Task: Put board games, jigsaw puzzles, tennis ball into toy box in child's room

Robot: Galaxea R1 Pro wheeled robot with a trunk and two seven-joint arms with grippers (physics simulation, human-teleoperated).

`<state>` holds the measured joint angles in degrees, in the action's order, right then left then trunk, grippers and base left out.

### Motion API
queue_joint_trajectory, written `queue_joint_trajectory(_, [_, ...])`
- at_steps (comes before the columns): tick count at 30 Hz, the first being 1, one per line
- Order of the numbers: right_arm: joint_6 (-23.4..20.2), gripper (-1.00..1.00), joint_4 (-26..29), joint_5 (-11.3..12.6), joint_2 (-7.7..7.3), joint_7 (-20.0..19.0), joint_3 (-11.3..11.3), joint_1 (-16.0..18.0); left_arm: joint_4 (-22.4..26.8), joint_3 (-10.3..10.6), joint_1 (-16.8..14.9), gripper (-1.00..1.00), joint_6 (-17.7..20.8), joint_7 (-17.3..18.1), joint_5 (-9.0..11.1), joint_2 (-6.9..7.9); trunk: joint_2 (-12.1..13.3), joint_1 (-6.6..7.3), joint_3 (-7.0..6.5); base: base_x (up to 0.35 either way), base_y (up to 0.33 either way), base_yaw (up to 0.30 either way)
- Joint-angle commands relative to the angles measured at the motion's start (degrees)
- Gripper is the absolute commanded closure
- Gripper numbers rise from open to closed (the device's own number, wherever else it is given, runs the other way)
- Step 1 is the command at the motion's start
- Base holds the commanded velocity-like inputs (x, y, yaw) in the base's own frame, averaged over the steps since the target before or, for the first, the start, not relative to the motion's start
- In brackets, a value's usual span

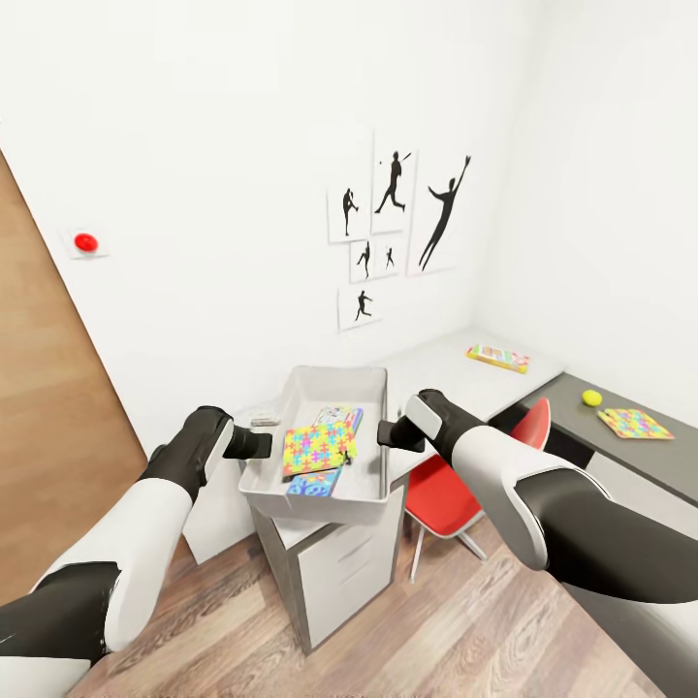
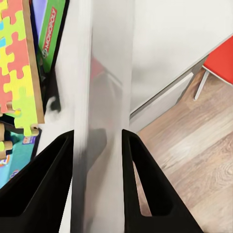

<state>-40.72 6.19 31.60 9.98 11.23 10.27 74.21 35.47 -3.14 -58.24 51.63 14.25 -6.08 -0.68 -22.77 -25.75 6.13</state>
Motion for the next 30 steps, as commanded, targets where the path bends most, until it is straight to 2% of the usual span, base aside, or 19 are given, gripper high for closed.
queue_joint_trajectory(1, [3.11, 1.0, 0.4, 0.65, 0.02, 0.37, -0.21, 0.06, -0.03, -0.2, -0.03, 1.0, 0.38, 0.34, 0.37, -0.46, -0.15, -0.03, 0.22, 0.0, 0.0, 0.0])
queue_joint_trajectory(13, [4.32, 1.0, 0.4, 0.66, 0.02, 0.37, -0.25, 0.06, -0.05, -0.18, -0.03, 1.0, 0.4, 0.34, 0.37, -0.46, -0.15, -0.03, 1.24, 0.0, 0.0, 0.0])
queue_joint_trajectory(30, [4.58, 1.0, 0.38, 0.66, 0.02, 0.37, -0.23, 0.06, -0.04, -0.16, -0.03, 1.0, 0.4, 0.34, 0.37, -0.46, -0.15, -0.03, 1.35, 0.026, 0.0, 0.0])
